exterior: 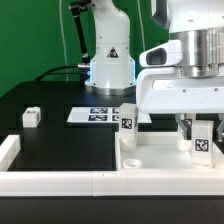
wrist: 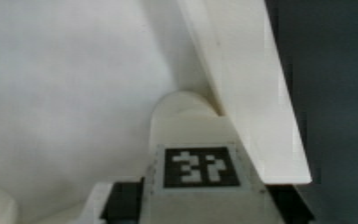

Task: Assemble square table

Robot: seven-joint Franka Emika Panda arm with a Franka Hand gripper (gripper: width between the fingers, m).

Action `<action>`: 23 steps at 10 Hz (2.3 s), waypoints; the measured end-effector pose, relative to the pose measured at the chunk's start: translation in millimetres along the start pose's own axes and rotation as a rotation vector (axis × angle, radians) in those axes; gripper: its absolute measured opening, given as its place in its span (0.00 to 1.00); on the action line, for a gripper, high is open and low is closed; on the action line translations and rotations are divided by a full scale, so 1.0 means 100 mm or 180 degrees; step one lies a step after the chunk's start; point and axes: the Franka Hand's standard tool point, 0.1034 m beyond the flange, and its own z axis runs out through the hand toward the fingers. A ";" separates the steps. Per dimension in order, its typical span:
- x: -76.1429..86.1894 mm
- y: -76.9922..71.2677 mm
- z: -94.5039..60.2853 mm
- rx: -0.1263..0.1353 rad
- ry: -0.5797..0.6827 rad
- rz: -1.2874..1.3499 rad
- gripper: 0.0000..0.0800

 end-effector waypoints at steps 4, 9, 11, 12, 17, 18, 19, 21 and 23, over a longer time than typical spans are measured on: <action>0.00 -0.01 -0.01 0.0078 -0.0134 0.1943 0.36; -0.01 -0.08 0.02 0.0165 -0.0307 0.3709 0.36; -0.01 -0.08 0.03 0.0172 -0.0299 0.3514 0.60; 0.00 -0.07 0.03 0.0173 -0.0287 0.3367 0.60; -0.04 -0.04 0.04 0.0177 -0.0286 0.1269 0.81; -0.06 -0.05 0.04 0.0150 -0.0281 0.1038 0.81; -0.09 -0.07 0.01 -0.0046 -0.0242 0.0353 0.81; 0.00 -0.06 -0.01 -0.0109 -0.0093 -0.0623 0.81; -0.01 -0.06 0.01 -0.0092 -0.0055 -0.0572 0.79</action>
Offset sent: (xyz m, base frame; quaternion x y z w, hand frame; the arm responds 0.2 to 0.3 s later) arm 0.0061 0.0101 0.0017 0.0644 -0.0058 0.4307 0.9002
